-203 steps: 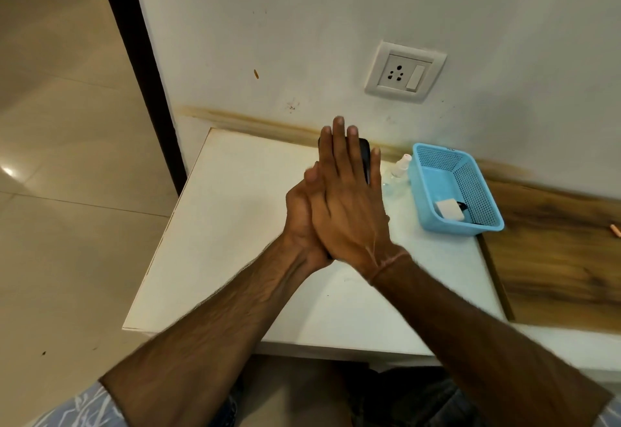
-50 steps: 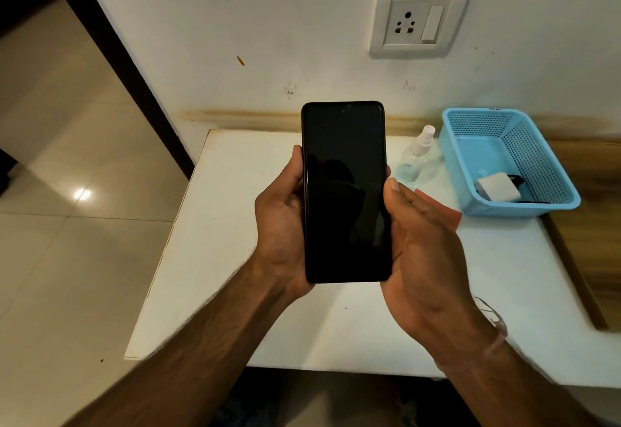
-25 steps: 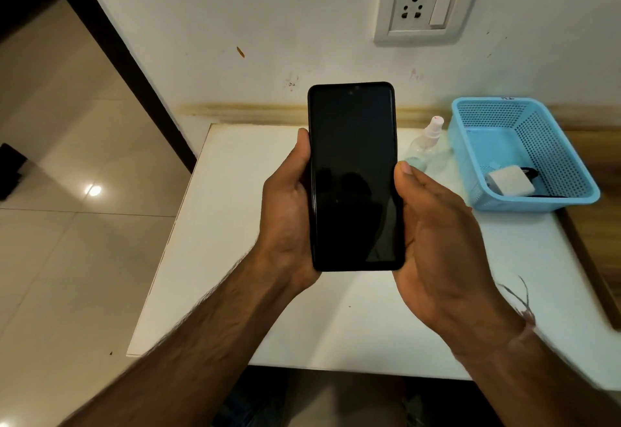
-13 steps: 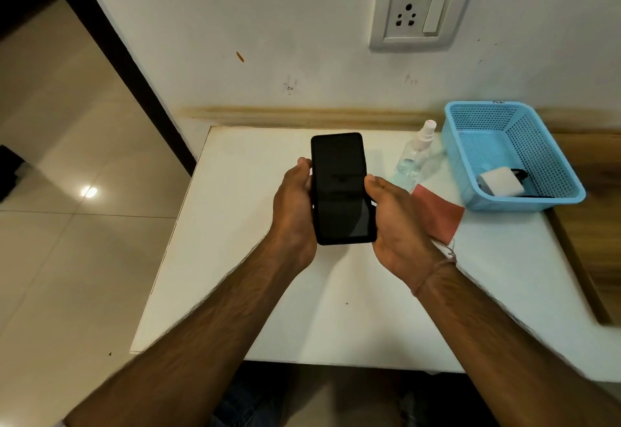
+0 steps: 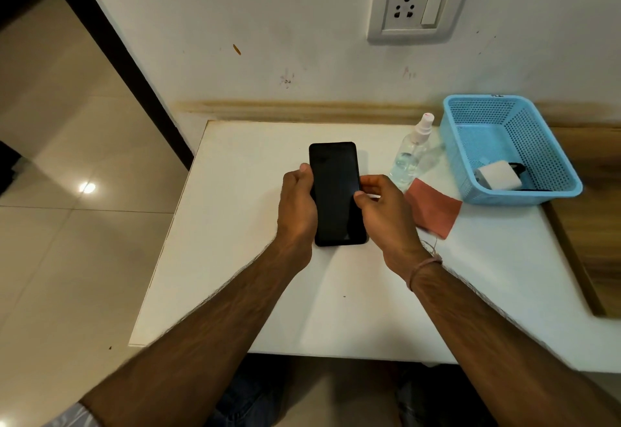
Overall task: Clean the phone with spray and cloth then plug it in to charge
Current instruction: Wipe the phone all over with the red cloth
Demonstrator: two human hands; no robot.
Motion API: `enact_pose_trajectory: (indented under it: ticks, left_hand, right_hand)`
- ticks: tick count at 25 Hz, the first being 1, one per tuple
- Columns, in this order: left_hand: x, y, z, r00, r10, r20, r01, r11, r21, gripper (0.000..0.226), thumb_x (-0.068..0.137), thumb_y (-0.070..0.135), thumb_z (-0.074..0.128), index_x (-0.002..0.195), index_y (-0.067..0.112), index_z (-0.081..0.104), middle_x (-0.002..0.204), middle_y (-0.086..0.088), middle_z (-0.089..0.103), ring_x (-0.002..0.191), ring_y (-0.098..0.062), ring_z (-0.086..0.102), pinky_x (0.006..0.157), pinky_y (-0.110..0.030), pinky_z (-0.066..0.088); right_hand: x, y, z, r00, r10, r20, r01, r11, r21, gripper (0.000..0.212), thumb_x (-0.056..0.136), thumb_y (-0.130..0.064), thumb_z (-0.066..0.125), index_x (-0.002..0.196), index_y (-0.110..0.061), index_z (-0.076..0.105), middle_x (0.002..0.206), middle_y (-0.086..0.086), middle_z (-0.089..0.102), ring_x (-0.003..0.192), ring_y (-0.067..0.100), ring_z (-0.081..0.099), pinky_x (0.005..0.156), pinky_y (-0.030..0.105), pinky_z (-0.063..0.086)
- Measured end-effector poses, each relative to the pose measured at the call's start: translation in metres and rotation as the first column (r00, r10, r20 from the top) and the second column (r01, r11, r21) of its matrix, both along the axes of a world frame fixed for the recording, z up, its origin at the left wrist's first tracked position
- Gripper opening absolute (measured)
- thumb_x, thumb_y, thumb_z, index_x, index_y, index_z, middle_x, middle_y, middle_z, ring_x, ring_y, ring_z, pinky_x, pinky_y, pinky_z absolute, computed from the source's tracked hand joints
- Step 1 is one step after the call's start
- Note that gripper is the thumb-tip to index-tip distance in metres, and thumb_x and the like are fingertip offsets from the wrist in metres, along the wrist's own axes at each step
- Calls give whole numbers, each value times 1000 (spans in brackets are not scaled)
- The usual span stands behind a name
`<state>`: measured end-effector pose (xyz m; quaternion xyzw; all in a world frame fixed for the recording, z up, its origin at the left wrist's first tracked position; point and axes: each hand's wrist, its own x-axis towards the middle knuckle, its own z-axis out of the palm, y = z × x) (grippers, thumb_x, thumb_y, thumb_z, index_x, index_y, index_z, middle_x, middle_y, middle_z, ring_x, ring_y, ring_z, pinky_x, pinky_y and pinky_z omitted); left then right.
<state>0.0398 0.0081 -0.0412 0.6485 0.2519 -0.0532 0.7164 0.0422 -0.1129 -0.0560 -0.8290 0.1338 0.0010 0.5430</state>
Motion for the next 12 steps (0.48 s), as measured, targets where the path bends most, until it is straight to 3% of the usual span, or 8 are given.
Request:
enact_pose_trajectory:
  ticks: [3, 5, 7, 10, 12]
  left_hand:
    - [5, 4, -3, 999, -34, -19, 36, 993, 112, 51, 106, 50, 28, 128, 16, 59, 135, -5, 58, 120, -25, 58, 104, -43, 48]
    - [7, 7, -3, 997, -56, -45, 61, 993, 103, 51, 106, 51, 29, 109, 12, 62, 119, -6, 65, 108, -22, 63, 92, -35, 49]
    - [8, 7, -3, 996, -74, -57, 81, 989, 122, 44, 106, 52, 29, 99, 19, 57, 101, -6, 61, 93, -21, 57, 82, -34, 44]
    - [5, 6, -3, 995, -81, -58, 89, 982, 169, 53, 105, 54, 28, 100, 13, 61, 98, -8, 59, 91, -22, 55, 81, -35, 43]
    - [2, 4, -3, 996, -80, -25, 83, 979, 188, 55, 105, 54, 29, 108, 9, 61, 109, -4, 64, 102, -19, 59, 88, -34, 46]
  right_hand:
    - [-1, -3, -1, 999, 40, -4, -40, 991, -130, 31, 93, -19, 56, 123, -21, 59, 119, 3, 54, 103, 17, 56, 91, 31, 51]
    - [-1, -5, -1, 997, 72, -16, -74, 983, -170, 33, 92, -16, 55, 124, -18, 61, 118, 7, 55, 100, 18, 56, 88, 28, 50]
    - [-1, -5, -1, 994, 108, -8, -108, 981, -160, 32, 92, -11, 53, 122, -11, 62, 115, 10, 62, 95, 19, 59, 84, 25, 49]
    - [-1, -4, -2, 983, 172, -63, -181, 961, -208, 37, 94, -14, 50, 131, -12, 56, 117, 11, 62, 102, 25, 60, 92, 36, 53]
    - [-2, -5, 0, 975, 201, -99, -221, 934, -282, 39, 96, -18, 48, 135, -14, 52, 119, 12, 57, 107, 28, 55, 94, 38, 50]
